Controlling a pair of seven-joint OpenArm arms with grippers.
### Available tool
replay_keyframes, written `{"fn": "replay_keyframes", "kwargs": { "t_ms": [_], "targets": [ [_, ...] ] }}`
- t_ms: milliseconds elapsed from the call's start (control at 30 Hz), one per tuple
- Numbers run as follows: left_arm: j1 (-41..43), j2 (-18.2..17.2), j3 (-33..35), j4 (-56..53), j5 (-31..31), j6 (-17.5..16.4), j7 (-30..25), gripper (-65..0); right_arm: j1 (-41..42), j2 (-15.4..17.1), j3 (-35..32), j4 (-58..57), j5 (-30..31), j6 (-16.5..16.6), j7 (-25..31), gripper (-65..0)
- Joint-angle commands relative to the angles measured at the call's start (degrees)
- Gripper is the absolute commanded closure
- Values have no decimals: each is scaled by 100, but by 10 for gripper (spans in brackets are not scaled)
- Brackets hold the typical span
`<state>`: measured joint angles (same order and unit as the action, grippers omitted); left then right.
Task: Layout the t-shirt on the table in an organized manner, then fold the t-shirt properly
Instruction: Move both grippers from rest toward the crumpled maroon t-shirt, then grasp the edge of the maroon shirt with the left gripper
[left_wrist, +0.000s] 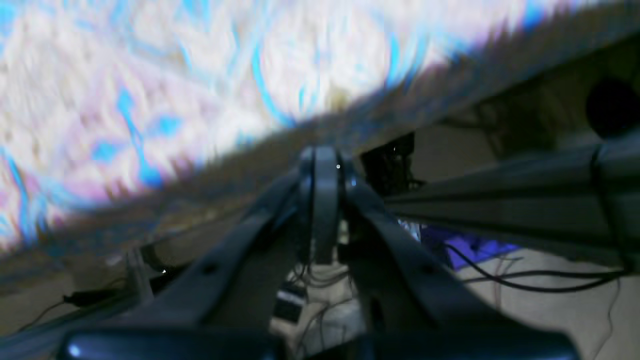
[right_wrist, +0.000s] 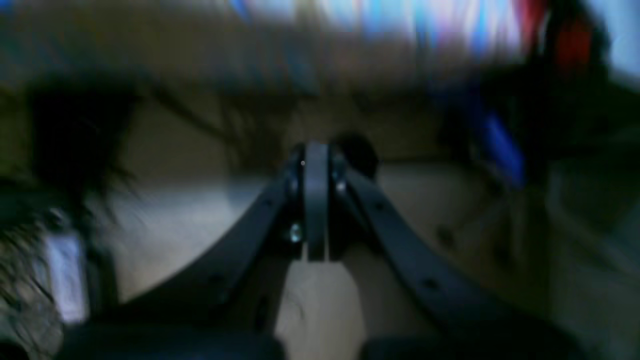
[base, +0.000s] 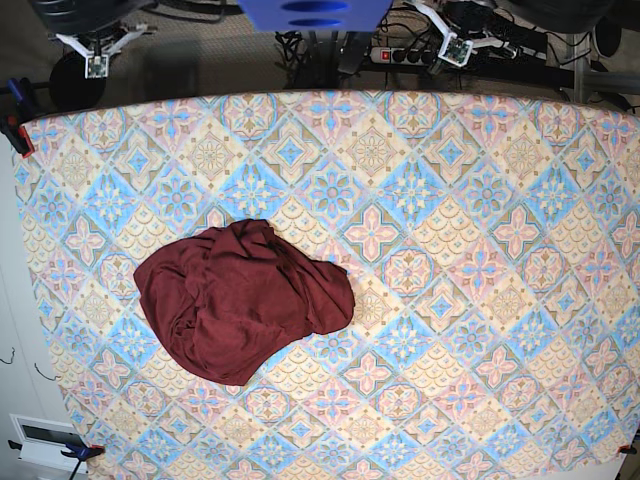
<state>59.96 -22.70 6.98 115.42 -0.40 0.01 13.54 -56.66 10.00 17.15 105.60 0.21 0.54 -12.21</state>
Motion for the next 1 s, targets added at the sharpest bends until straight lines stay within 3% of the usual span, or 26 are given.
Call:
{"fn": "replay_keyframes", "kwargs": {
  "t_ms": [0, 167, 367, 467, 633, 800, 967],
  "targets": [
    [-163, 6, 9, 190, -8, 47, 101, 0, -123, 24, 39, 240, -16, -84, -111, 0],
    [-1148, 156, 185, 313, -149, 47, 866, 0, 255, 51, -93, 627, -16, -84, -753, 0],
    [-2555, 437, 194, 357, -940, 30, 2140, 0, 1275, 51, -207, 635, -25, -76, -1263, 0],
    [-3249, 718, 203, 296, -1327, 30, 2562, -68, 1697, 42, -365, 635, -25, -67, -1518, 0],
    [-4128, 1035, 264, 41, -1652, 21, 2853, -176, 2357, 51, -822, 635, -25, -67, -2019, 0],
    [-5007, 1316, 739, -794, -1722, 21, 2853, -196, 2981, 51, -1341, 635, -25, -67, -2625, -49],
    [-5772, 1712, 1099, -1691, -1731, 21, 2853, -199, 3192, 59, -1534, 635, -25, -67, -2661, -130]
  ]
}}
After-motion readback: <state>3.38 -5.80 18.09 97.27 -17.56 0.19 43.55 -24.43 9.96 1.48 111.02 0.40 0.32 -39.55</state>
